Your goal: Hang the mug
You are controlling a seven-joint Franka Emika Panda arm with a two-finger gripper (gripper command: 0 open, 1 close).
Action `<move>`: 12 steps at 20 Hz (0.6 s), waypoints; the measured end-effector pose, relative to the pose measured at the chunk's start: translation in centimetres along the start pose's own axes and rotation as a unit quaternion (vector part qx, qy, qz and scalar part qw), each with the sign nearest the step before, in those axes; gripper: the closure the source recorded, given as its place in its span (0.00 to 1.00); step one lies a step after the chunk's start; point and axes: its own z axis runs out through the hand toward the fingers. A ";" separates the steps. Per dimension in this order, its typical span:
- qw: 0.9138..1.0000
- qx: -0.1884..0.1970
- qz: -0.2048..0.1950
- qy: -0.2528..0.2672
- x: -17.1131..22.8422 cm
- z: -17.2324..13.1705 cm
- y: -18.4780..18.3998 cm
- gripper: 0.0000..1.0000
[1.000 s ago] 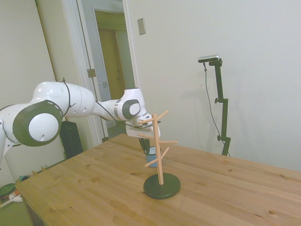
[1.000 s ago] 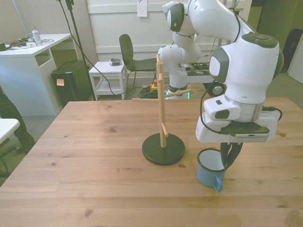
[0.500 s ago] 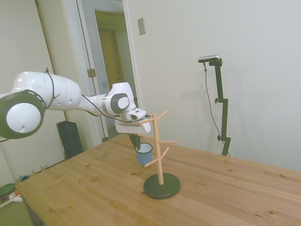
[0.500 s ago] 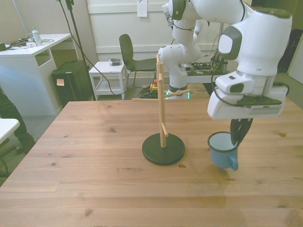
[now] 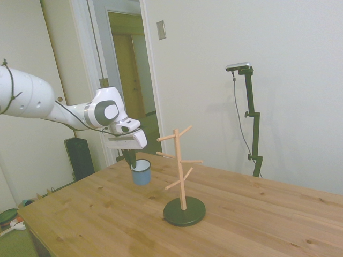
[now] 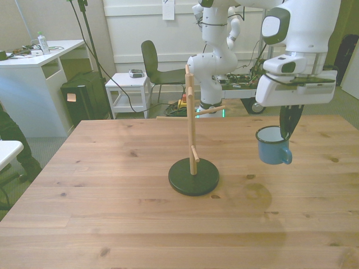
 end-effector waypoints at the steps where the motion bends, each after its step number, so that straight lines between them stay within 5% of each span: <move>1: 1.000 0.003 -0.001 0.004 -0.5 -0.9 0.4 1.00; 6: 1.000 0.015 0.010 0.022 -1.4 -4.9 3.3 1.00; 12: 0.999 0.015 0.022 0.023 -0.9 -5.6 5.8 1.00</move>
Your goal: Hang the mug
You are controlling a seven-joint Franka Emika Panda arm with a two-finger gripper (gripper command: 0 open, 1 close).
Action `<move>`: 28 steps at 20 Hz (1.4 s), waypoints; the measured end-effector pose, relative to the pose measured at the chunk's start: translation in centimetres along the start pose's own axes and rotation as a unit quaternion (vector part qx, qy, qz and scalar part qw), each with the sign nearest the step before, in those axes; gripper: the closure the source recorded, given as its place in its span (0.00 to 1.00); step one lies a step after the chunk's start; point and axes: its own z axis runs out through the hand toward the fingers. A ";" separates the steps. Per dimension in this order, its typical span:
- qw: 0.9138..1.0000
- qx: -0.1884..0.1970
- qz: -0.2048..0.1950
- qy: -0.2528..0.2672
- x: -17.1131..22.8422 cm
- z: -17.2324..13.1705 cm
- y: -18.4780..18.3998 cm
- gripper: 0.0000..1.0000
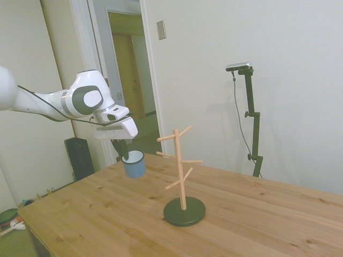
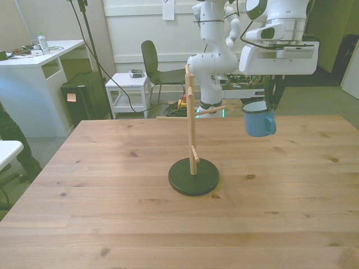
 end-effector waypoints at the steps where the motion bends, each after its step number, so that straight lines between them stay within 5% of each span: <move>1: 1.000 0.001 0.001 -0.001 0.1 0.0 0.4 1.00; 28: 0.999 0.028 0.023 -0.002 4.1 -2.4 4.1 1.00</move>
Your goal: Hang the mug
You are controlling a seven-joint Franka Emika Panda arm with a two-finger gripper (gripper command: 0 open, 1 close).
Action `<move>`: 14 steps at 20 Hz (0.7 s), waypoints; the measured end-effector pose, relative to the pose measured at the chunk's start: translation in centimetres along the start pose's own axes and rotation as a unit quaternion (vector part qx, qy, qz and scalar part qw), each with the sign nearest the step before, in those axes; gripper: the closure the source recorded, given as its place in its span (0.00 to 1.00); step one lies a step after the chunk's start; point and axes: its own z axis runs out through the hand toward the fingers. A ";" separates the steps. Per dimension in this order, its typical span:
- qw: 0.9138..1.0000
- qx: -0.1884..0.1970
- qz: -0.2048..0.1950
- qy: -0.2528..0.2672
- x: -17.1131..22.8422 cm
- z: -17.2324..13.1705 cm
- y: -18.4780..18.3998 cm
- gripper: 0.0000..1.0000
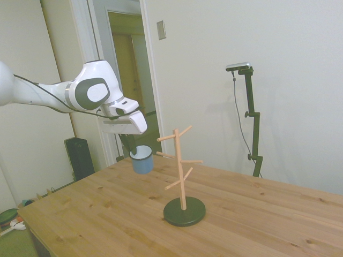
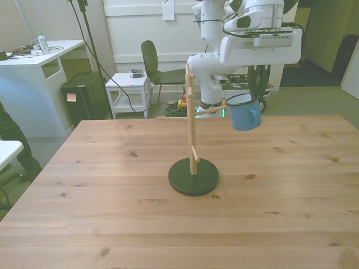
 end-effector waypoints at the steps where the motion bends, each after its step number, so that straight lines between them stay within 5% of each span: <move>1: 1.000 0.000 0.002 0.000 0.3 -0.1 0.4 1.00; 14: 1.000 0.002 0.012 -0.003 2.4 -0.6 3.6 1.00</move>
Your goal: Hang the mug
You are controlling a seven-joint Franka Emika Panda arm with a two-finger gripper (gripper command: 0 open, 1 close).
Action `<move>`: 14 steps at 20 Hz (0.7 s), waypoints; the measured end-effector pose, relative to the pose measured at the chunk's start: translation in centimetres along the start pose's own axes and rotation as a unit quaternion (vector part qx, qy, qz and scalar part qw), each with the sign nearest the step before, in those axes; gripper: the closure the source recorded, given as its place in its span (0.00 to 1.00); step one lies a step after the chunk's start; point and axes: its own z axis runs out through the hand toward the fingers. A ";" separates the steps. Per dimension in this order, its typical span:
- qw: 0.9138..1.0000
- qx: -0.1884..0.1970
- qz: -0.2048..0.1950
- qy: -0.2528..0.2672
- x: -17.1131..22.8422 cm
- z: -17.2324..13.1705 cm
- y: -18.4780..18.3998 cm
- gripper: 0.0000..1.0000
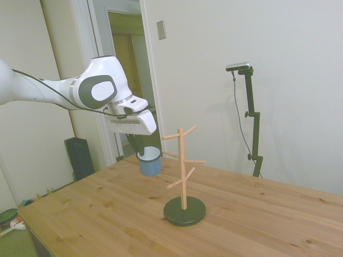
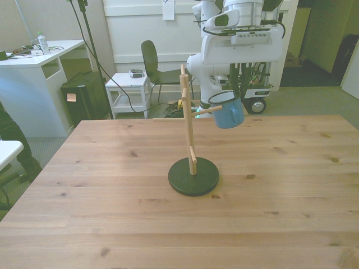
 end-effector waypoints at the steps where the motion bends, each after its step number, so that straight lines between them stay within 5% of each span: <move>1: 1.000 0.000 -0.001 0.000 -0.1 -0.1 0.1 1.00; 14: 1.000 0.013 0.009 0.005 0.7 -2.2 4.1 1.00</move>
